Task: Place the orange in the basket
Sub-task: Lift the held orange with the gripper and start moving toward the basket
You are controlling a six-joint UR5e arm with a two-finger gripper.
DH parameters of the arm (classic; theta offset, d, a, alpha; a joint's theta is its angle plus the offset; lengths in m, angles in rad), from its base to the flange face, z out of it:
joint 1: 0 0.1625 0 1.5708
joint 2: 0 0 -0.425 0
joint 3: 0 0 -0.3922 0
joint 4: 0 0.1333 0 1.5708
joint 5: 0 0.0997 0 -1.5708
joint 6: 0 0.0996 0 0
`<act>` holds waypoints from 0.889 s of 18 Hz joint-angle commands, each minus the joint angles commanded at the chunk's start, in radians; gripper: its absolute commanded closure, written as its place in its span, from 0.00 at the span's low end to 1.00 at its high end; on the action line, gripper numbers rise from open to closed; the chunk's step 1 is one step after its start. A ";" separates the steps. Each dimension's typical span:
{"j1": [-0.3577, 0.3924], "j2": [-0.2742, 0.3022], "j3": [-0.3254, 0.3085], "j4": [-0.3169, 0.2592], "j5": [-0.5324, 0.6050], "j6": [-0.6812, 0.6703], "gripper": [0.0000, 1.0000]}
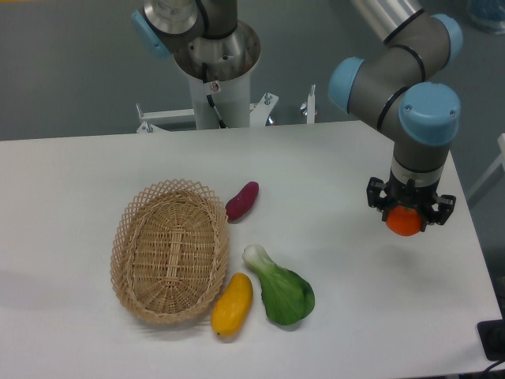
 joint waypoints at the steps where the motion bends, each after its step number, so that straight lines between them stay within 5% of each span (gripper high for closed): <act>1: -0.003 0.000 0.000 0.000 0.002 -0.006 0.56; 16: -0.120 0.008 -0.023 0.000 0.000 -0.195 0.55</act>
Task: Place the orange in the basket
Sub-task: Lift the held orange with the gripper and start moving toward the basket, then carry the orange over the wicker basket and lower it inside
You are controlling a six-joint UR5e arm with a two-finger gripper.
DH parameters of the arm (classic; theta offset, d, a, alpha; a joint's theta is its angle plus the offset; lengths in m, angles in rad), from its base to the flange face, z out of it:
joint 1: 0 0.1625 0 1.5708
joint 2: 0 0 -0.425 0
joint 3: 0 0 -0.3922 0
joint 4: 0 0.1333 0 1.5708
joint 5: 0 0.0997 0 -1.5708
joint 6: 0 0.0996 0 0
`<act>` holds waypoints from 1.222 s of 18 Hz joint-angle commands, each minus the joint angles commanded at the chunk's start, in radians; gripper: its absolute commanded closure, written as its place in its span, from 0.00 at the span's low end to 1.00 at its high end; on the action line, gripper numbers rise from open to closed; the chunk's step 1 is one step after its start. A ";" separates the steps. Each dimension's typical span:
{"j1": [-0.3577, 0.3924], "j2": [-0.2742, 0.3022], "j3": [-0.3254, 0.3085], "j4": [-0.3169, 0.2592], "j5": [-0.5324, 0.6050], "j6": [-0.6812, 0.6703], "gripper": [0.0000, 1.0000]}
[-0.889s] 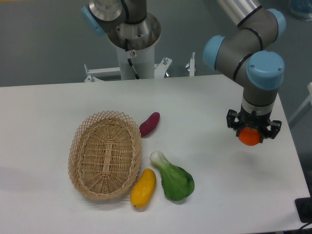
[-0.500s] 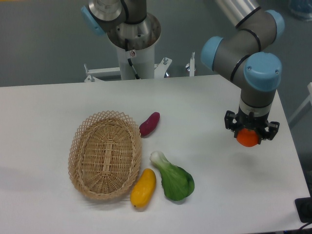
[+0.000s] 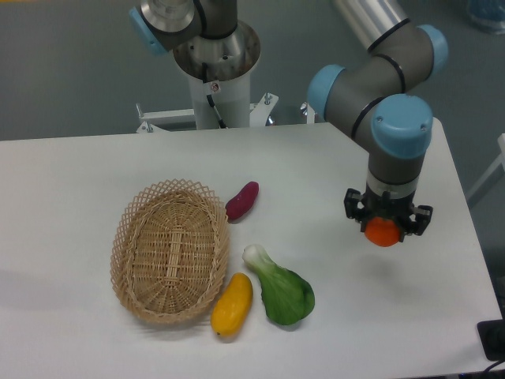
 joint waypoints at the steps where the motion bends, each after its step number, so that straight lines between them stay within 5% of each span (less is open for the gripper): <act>1: -0.014 0.000 -0.005 0.002 0.000 -0.008 0.55; 11: -0.179 0.006 -0.066 0.041 -0.012 -0.170 0.55; 22: -0.460 -0.026 -0.087 0.045 -0.006 -0.287 0.55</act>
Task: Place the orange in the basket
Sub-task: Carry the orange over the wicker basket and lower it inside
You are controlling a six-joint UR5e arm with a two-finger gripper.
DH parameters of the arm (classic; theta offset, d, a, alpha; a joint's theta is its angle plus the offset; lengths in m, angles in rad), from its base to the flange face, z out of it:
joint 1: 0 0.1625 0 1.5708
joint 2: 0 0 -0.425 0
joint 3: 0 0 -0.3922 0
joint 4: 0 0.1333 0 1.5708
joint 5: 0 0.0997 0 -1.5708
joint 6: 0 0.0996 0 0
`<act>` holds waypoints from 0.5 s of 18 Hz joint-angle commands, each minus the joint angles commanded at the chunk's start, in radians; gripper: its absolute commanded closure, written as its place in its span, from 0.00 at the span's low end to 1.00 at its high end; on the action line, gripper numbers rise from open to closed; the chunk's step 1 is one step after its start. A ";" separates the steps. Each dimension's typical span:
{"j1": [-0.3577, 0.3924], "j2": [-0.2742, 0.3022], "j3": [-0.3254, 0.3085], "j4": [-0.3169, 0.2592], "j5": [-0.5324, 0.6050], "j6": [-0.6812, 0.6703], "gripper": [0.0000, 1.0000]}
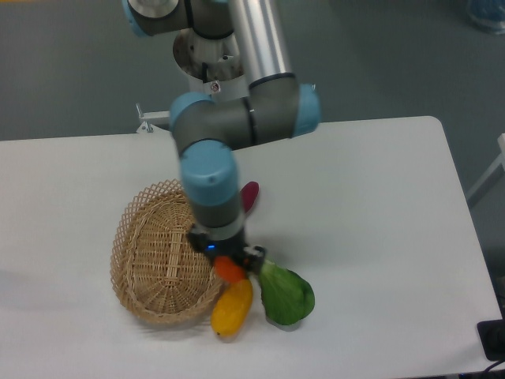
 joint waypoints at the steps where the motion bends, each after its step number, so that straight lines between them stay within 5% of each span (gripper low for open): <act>1: -0.023 -0.009 -0.005 0.002 0.002 0.000 0.55; 7: -0.115 -0.067 0.008 0.080 0.002 -0.011 0.44; 9: -0.128 -0.069 0.011 0.101 0.000 -0.053 0.20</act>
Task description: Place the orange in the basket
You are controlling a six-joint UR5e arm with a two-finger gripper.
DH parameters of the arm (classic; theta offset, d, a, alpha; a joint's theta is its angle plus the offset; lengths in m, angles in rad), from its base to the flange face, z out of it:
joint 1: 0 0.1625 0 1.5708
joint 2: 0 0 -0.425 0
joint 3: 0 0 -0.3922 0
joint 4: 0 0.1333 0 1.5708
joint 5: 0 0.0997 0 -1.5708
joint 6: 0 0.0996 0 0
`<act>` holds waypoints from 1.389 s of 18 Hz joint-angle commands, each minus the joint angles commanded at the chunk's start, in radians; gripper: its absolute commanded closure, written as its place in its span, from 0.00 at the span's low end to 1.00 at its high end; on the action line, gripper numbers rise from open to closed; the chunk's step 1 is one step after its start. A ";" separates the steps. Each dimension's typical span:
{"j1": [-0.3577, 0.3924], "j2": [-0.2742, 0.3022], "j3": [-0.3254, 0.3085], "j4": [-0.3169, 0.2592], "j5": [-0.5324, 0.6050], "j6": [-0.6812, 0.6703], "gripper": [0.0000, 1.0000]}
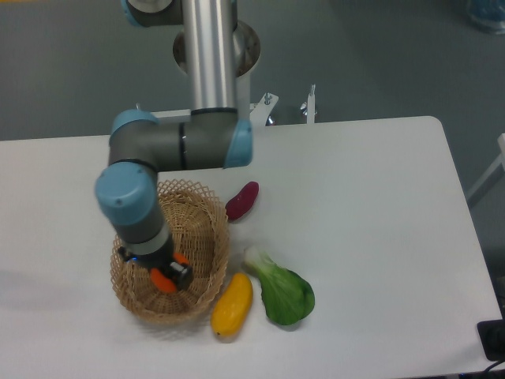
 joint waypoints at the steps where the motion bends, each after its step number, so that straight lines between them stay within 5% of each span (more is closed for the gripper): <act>1: 0.000 0.000 0.000 0.017 0.000 -0.017 0.01; 9: 0.023 0.031 0.009 0.049 -0.008 -0.062 0.00; 14: 0.201 0.113 -0.008 0.035 -0.015 -0.010 0.00; 25: 0.538 0.152 -0.066 0.031 -0.006 0.351 0.00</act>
